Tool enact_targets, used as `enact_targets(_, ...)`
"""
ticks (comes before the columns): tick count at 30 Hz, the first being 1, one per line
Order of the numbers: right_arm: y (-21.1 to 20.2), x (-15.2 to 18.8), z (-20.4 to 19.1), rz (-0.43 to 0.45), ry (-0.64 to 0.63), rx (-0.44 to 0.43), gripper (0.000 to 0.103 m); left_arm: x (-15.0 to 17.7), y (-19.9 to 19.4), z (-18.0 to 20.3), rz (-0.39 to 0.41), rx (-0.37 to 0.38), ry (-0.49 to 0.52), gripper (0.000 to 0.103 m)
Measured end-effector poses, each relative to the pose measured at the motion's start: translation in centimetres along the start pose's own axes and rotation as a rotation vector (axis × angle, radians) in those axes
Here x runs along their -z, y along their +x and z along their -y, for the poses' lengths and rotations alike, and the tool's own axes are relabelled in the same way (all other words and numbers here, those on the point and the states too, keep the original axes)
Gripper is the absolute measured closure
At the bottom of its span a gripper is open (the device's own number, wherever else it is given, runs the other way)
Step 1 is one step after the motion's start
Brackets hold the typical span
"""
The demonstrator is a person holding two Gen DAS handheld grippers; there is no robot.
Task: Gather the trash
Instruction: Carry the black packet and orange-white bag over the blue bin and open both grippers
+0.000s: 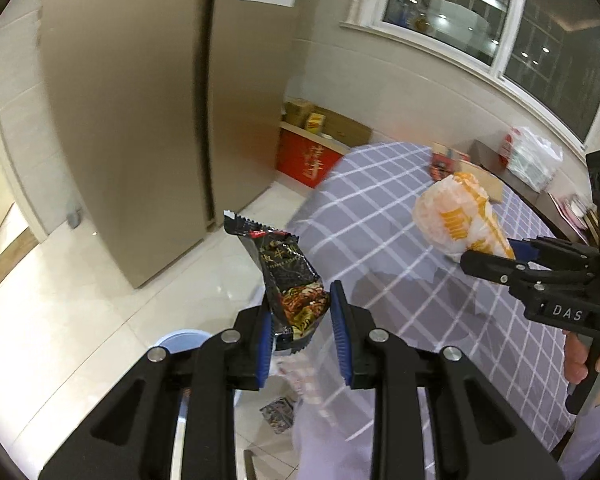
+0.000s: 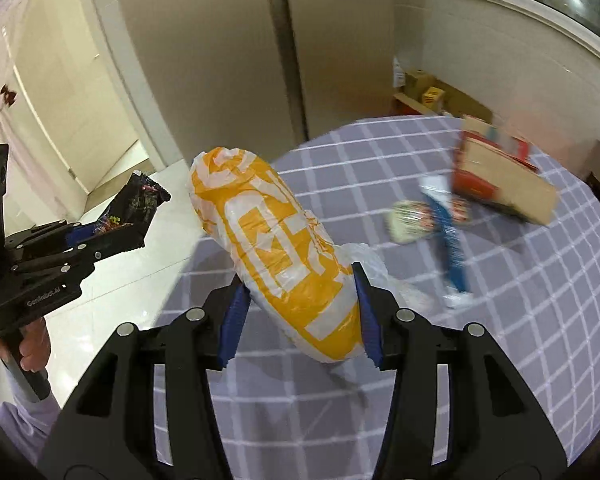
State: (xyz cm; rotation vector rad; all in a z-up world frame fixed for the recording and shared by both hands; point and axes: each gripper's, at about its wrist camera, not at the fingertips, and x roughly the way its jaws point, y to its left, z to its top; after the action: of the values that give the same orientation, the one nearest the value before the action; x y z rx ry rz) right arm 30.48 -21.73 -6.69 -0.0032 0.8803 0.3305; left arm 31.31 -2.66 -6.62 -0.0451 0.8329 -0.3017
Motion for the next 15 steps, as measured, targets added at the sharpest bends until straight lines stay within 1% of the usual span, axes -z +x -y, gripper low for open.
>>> enact_targets(8, 3.3, -1.5, -5.8, -0.042, -0.060, -0.054, 0.055, 1.4, -1.5, -5.9, -0.004, -0.081, -0.084, 0.077)
enact_targets(15, 6.3, -2.5, -9.9, -0.089, -0.099, -0.098, 0.054, 2.3, -1.5, -8.8, -0.032, -0.131, -0.134, 0.077)
